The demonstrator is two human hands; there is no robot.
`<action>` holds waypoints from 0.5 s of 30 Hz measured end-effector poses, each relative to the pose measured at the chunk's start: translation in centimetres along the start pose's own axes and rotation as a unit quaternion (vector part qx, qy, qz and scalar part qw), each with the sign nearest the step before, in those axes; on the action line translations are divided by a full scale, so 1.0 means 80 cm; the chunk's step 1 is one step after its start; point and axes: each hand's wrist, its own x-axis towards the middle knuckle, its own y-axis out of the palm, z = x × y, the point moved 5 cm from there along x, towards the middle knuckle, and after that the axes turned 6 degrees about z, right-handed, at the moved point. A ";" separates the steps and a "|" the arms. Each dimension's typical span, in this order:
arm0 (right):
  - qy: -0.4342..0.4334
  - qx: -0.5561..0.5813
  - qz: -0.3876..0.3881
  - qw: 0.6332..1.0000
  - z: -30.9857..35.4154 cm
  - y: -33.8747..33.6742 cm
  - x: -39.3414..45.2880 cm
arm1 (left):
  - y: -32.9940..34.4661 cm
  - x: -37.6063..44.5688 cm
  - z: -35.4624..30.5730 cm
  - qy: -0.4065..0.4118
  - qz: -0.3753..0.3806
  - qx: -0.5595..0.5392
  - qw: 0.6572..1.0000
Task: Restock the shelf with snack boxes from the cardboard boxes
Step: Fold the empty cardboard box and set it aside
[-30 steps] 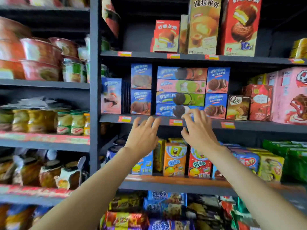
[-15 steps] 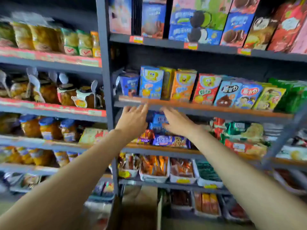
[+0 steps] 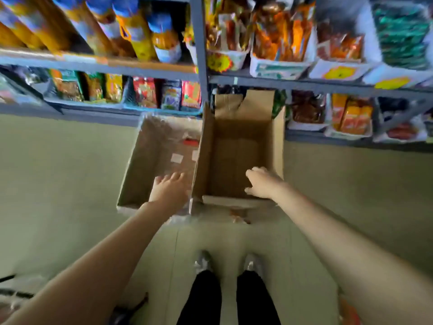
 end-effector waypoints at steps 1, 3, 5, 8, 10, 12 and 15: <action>0.001 -0.003 0.005 1.000 0.009 0.030 0.021 | 0.037 0.006 0.009 -0.009 0.022 -0.004 1.000; 0.000 -0.019 0.013 1.000 0.025 0.079 0.056 | 0.103 0.019 0.012 -0.005 0.050 -0.011 0.999; 0.004 -0.021 0.033 0.999 0.032 0.124 0.086 | 0.154 0.033 0.003 0.017 0.052 -0.002 0.998; 0.017 -0.056 0.038 0.998 0.030 0.179 0.131 | 0.207 0.066 0.002 0.018 0.002 -0.001 1.000; 0.015 -0.094 -0.008 0.995 0.030 0.199 0.157 | 0.237 0.090 0.015 -0.007 -0.018 -0.013 1.000; -0.005 -0.123 -0.036 0.992 0.038 0.221 0.176 | 0.266 0.107 0.027 -0.036 -0.044 -0.041 0.998; -0.026 -0.153 -0.030 0.987 0.055 0.248 0.185 | 0.286 0.115 0.018 -0.029 -0.096 -0.091 0.991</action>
